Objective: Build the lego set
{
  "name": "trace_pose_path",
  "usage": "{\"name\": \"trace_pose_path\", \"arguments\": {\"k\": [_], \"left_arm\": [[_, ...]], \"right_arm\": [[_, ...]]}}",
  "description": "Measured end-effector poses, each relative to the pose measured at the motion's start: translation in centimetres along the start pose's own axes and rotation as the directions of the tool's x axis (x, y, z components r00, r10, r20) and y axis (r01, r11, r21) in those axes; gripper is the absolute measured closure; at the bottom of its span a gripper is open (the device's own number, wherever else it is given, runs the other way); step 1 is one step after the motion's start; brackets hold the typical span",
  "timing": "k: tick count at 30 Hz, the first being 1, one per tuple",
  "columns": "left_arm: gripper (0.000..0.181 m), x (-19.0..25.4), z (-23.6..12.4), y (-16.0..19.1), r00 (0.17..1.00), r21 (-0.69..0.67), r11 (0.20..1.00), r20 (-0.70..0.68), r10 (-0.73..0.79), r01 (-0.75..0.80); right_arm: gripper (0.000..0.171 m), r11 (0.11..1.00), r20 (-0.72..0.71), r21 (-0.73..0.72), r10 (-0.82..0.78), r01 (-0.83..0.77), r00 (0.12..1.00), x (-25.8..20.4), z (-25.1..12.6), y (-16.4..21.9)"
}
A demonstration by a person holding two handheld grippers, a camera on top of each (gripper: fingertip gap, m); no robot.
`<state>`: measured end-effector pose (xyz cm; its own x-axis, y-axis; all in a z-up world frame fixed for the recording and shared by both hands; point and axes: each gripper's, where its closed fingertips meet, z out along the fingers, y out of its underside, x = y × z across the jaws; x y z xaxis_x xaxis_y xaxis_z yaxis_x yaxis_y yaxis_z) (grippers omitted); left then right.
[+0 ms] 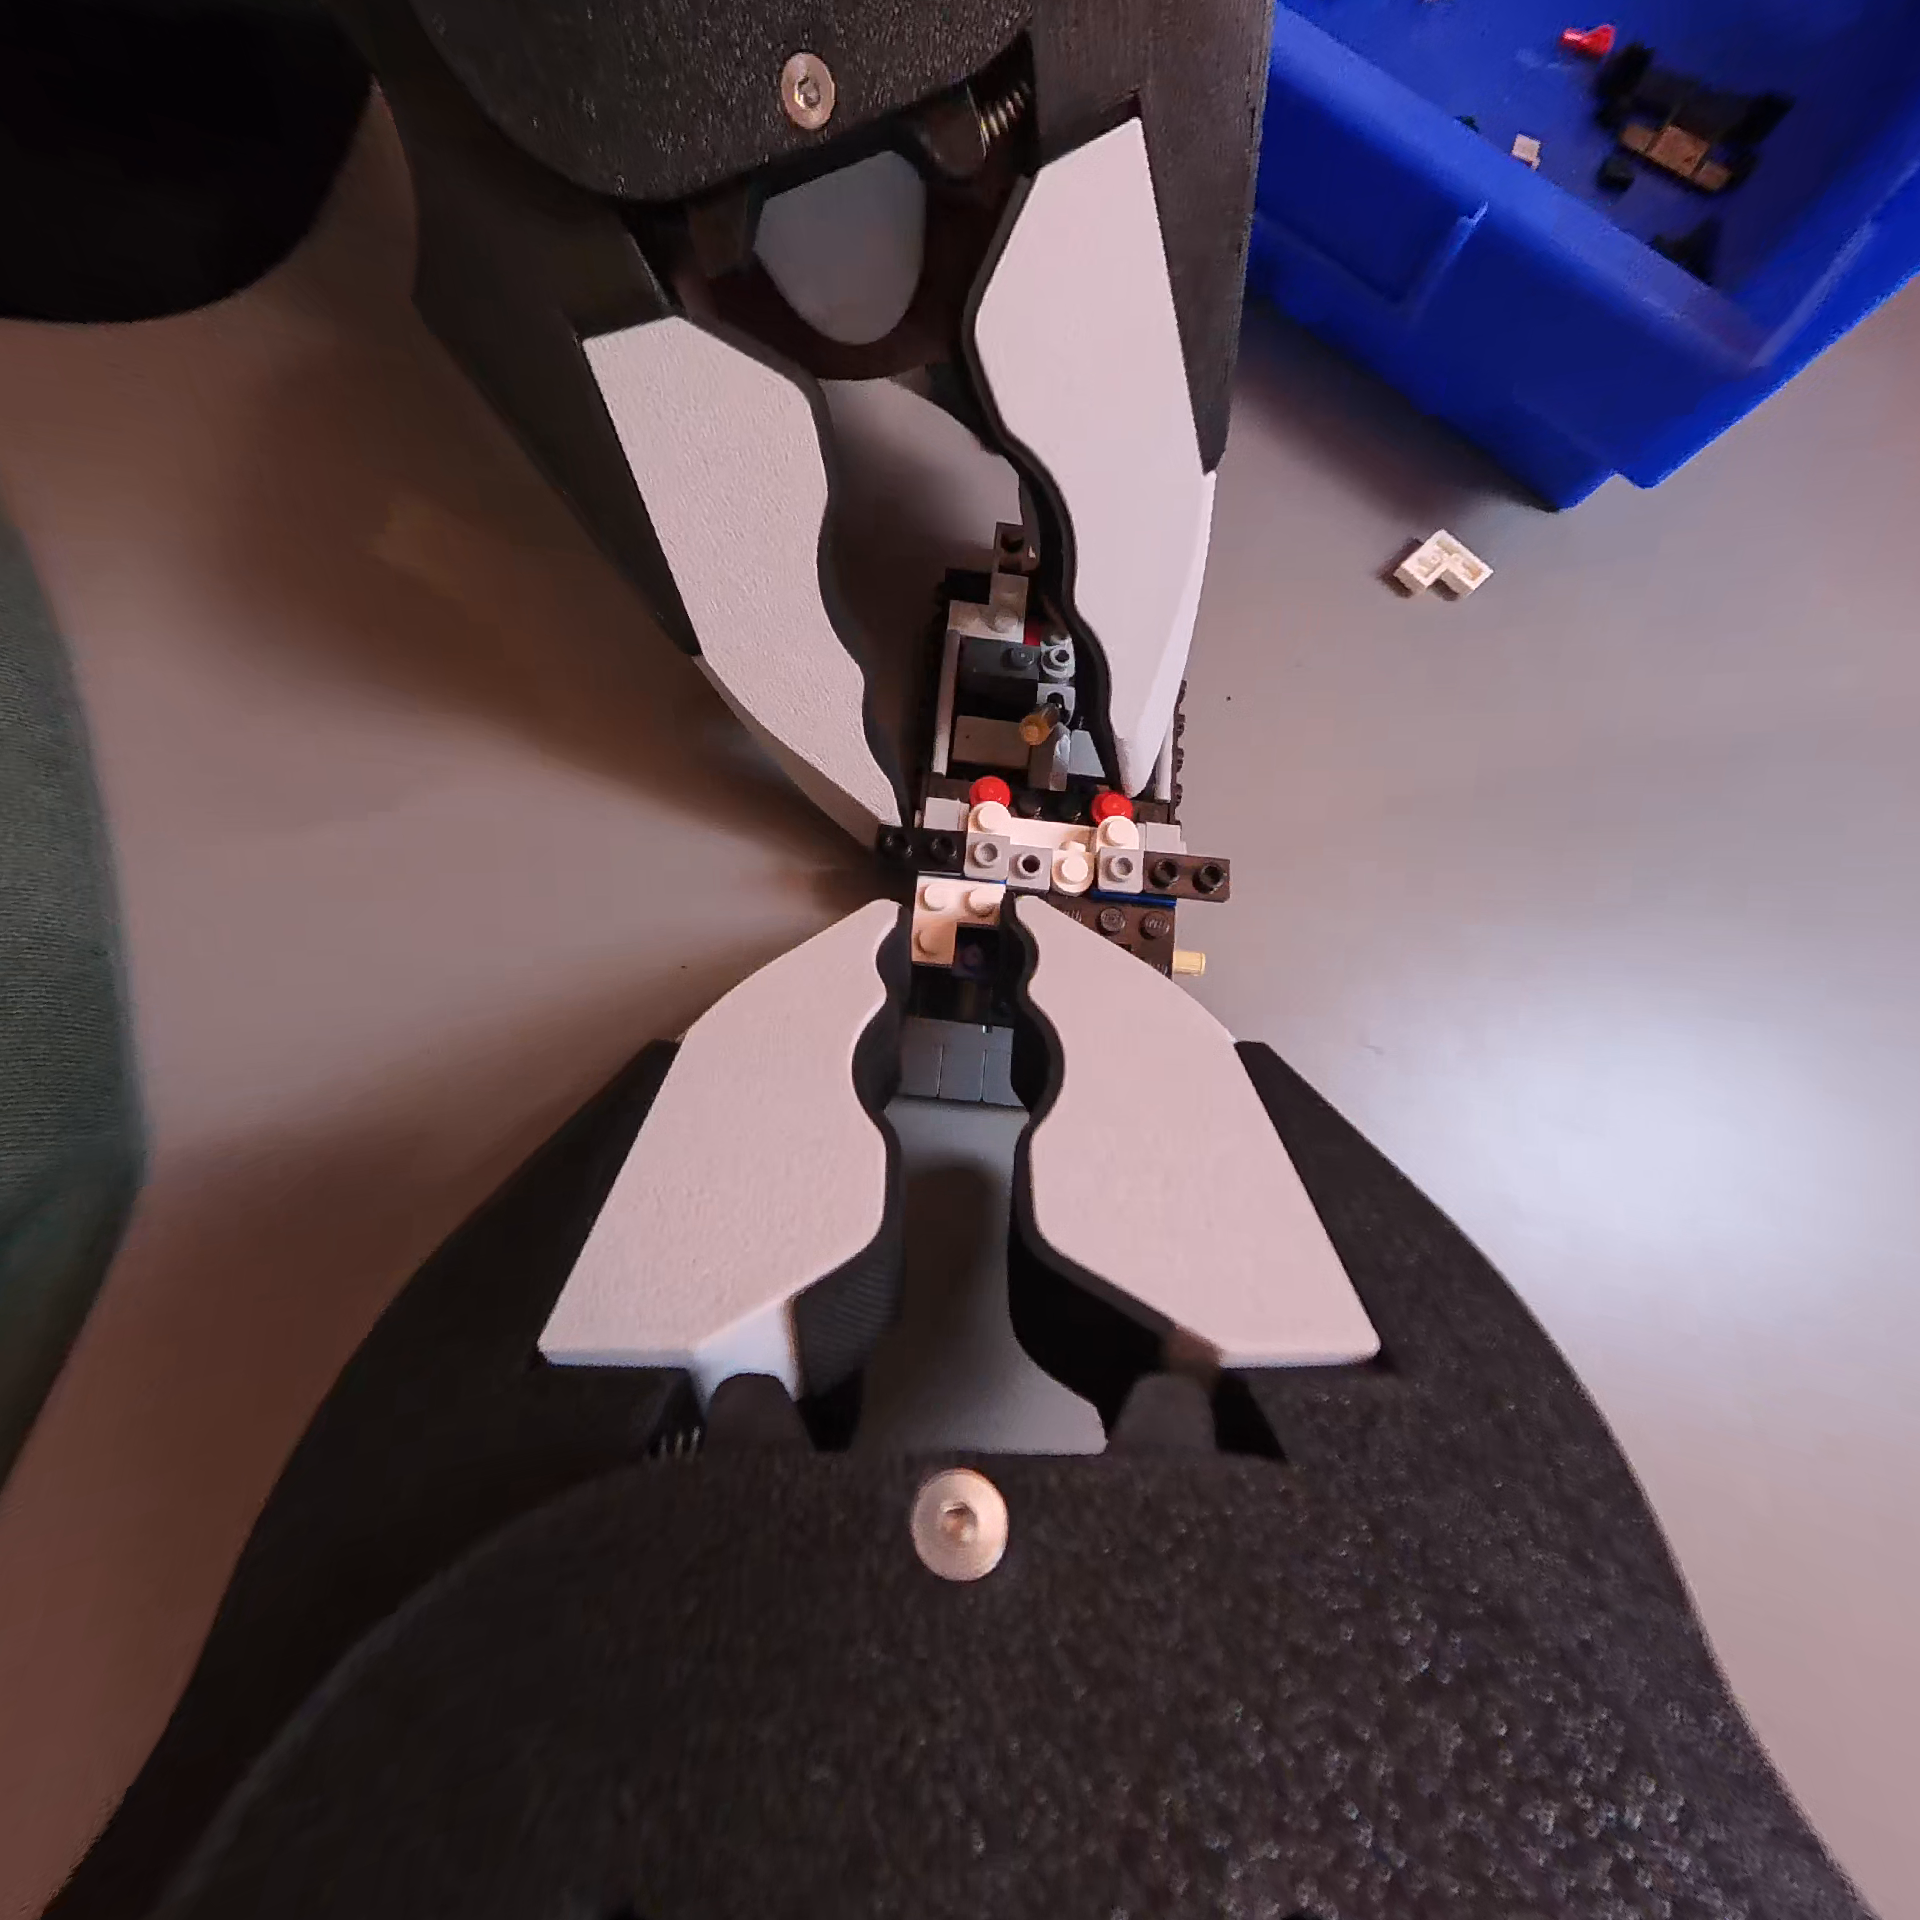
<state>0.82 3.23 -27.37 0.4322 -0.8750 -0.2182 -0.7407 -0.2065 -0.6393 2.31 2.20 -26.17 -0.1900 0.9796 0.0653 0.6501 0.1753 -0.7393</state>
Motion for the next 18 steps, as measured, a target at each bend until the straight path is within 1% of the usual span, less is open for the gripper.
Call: {"name": "trace_pose_path", "arguments": {"k": [1,7,8,10,14,18], "left_arm": [[0.141,0.00,-0.02,0.03,1.000,-0.006,1.000,0.004,0.004,-0.004],[0.142,0.06,-0.15,0.09,1.000,-0.040,0.999,0.007,0.022,-0.022],[0.149,0.18,-0.22,0.14,0.999,-0.052,0.998,0.006,0.036,-0.036],[0.150,0.27,-0.22,0.22,0.999,-0.073,0.996,0.013,0.043,-0.042],[0.150,0.23,-0.22,0.28,0.999,-0.074,0.997,0.017,0.037,-0.035],[0.150,0.28,-0.17,0.29,0.999,-0.088,0.995,0.017,0.042,-0.041]], "right_arm": [[0.155,1.000,-0.003,-0.006,-0.014,0.014,1.000,0.00,0.03,-0.03],[0.156,0.986,-0.016,-0.038,-0.163,0.162,0.987,-0.38,0.35,-0.45],[0.156,0.982,-0.020,-0.028,-0.187,0.187,0.982,-0.10,0.42,-0.52],[0.157,0.982,-0.031,-0.010,-0.187,0.187,0.982,-0.13,0.42,-0.54],[0.157,0.985,-0.056,0.032,-0.168,0.169,0.984,-0.05,0.35,-0.60],[0.158,0.989,-0.046,0.067,-0.128,0.131,0.991,-0.17,0.11,-0.64]]}}
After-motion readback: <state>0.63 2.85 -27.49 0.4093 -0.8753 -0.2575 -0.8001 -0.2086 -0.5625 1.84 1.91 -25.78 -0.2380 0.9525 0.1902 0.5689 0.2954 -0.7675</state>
